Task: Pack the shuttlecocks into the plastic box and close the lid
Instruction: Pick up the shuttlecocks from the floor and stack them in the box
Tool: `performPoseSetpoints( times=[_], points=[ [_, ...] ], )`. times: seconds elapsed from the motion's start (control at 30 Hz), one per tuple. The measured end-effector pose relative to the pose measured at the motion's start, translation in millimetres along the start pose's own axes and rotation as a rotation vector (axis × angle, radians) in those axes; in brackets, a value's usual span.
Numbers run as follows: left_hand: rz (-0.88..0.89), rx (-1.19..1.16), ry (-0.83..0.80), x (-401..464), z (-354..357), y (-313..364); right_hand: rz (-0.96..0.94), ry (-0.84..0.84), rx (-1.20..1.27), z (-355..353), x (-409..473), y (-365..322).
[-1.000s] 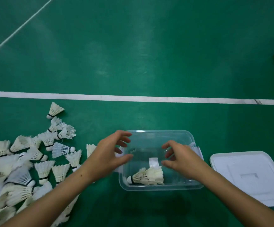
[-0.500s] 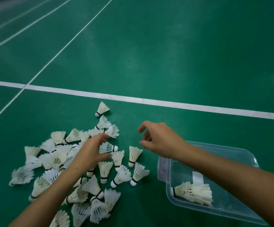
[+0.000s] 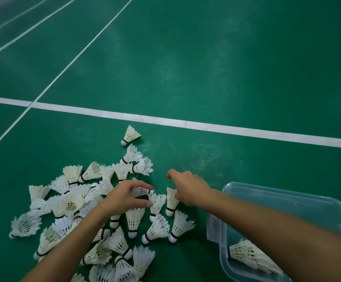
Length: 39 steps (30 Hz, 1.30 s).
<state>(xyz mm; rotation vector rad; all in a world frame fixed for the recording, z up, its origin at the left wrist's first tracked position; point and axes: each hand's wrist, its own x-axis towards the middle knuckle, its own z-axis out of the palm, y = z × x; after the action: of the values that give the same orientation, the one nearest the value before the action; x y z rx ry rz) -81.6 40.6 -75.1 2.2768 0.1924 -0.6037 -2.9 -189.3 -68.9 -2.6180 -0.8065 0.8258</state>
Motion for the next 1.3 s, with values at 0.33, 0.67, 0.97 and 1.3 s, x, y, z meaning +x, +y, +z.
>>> performPoseSetpoints(
  times=[0.33,0.67,0.97,1.3],
  points=[
    [0.1,0.098,0.003,6.9,14.3,18.3,-0.046,0.104,0.028,-12.6,-13.5,4.3],
    [0.318,-0.141,0.31,-50.6,-2.0,111.1,-0.019,0.533,0.497,-106.9,-174.2,42.1],
    [0.449,-0.157,0.273,-75.0,27.5,166.3,0.36,0.48,0.496,-22.6,-245.7,124.9],
    [0.498,-0.161,0.245,-61.6,47.0,176.7,0.467,0.34,0.522,34.5,-171.2,150.5]
  ],
)
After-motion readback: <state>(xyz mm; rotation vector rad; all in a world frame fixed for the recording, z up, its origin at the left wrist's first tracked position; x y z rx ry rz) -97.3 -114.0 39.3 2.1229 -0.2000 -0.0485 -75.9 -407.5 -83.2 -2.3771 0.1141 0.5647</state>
